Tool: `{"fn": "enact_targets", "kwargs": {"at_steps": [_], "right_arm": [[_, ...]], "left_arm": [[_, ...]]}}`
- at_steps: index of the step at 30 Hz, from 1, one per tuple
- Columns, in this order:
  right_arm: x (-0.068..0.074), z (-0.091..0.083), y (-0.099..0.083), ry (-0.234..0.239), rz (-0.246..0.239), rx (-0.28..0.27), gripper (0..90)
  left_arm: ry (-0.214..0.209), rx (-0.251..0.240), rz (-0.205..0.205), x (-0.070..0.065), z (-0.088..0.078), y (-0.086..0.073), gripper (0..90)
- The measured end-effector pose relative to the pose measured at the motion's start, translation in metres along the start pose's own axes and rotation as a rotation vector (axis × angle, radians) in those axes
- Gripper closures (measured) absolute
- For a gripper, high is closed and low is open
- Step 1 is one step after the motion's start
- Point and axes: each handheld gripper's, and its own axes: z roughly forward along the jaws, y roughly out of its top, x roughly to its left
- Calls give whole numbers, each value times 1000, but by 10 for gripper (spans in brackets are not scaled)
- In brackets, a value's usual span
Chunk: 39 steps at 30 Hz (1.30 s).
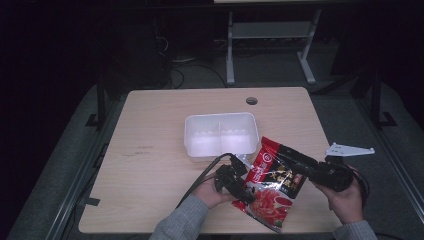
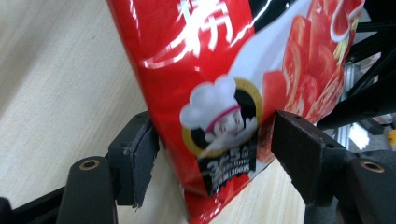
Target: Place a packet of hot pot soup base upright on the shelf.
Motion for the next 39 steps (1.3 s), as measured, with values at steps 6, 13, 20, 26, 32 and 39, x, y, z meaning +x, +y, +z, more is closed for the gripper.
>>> {"fn": "enact_targets", "kwargs": {"at_steps": [6, 13, 20, 26, 32, 39], "right_arm": [[10, 1, 4, 12, -37, -10, 777], [16, 2, 8, 29, -68, -32, 775], [15, 3, 8, 50, -65, -38, 772], [13, 5, 8, 80, -45, -46, 750], [8, 8, 5, 105, -7, -55, 711], [-1, 12, 1, 119, 53, -70, 664]], "left_arm": [[-38, -6, -4, 2, 0, 1, 347], [-48, -2, -4, 4, -4, 0, 470], [-40, 4, 6, 6, -7, -2, 576], [-6, 0, 29, 5, -10, -5, 678], [9, -24, 31, 3, -11, -9, 732], [16, -43, 35, 3, -12, -12, 763]]}}
